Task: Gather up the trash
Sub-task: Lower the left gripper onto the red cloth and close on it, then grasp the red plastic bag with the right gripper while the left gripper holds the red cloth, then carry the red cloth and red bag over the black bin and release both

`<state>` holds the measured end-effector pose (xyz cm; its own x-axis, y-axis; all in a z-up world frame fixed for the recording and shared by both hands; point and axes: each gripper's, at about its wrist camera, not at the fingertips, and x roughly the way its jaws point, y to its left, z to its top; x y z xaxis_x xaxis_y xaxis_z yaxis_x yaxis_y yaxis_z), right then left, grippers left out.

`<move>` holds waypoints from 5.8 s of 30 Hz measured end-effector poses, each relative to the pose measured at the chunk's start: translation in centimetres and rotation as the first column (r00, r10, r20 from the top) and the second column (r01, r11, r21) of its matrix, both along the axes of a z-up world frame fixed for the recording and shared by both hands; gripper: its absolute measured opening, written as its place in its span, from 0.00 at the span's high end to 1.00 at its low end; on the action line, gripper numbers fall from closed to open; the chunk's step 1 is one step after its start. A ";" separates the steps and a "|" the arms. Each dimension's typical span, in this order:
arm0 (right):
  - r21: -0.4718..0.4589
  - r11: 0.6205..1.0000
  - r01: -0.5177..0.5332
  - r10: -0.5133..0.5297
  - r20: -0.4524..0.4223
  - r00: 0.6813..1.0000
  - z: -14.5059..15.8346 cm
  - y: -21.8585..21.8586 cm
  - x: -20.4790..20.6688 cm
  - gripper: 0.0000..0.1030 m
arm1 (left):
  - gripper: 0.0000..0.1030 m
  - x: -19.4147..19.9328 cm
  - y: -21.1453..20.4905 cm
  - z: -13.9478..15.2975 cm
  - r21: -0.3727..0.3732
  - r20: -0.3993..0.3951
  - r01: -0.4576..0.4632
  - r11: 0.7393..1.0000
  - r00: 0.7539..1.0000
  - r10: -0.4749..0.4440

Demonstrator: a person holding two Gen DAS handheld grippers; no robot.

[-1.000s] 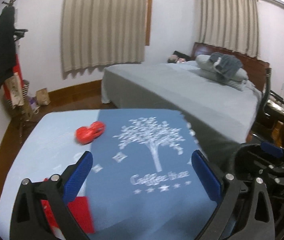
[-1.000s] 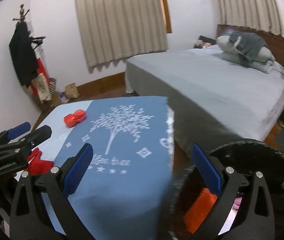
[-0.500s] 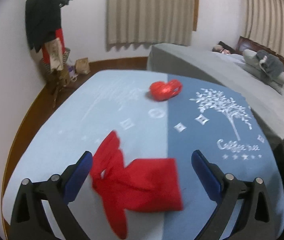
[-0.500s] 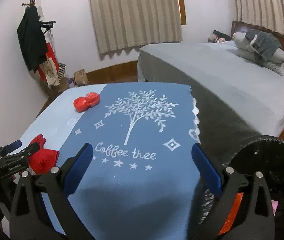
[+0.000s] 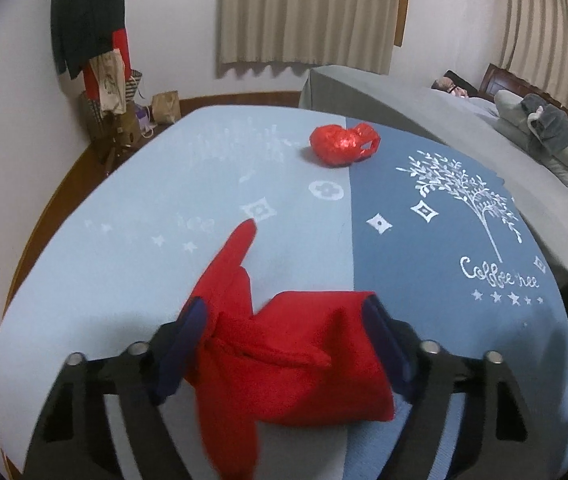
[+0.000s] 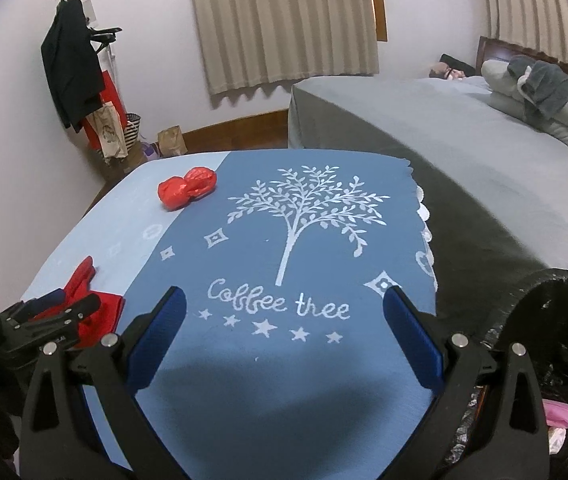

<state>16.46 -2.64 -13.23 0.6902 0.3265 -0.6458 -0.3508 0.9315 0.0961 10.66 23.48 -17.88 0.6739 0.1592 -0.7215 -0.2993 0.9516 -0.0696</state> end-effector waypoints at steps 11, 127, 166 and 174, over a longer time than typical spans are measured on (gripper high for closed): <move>-0.005 1.000 -0.010 0.010 -0.028 1.000 -0.9 0.8 0.8 0.07 | 0.92 0.3 0.2 -0.7 -0.053 -0.019 0.021 0.998 1.000 -0.022; 0.082 0.974 -0.212 0.214 -0.017 0.977 2.9 8.1 10.2 0.61 | 0.89 8.2 0.2 8.9 0.028 0.222 0.034 0.999 0.974 -0.040; 0.065 0.961 0.269 -0.275 0.133 0.952 10.5 -23.1 -12.4 0.61 | 0.89 -2.7 -30.2 16.9 0.077 0.308 0.582 0.809 0.758 -0.575; 0.059 0.940 0.335 -0.340 0.132 0.931 10.2 -26.2 -14.7 0.60 | 0.89 -3.5 -34.0 17.0 0.087 0.306 0.654 0.751 0.700 -0.645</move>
<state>1.77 -28.82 -3.06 0.8450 0.0797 -0.5287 -0.0288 0.9942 0.1038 7.19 -10.55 -0.90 0.7826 -0.4155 -0.4637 0.4327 0.8984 -0.0749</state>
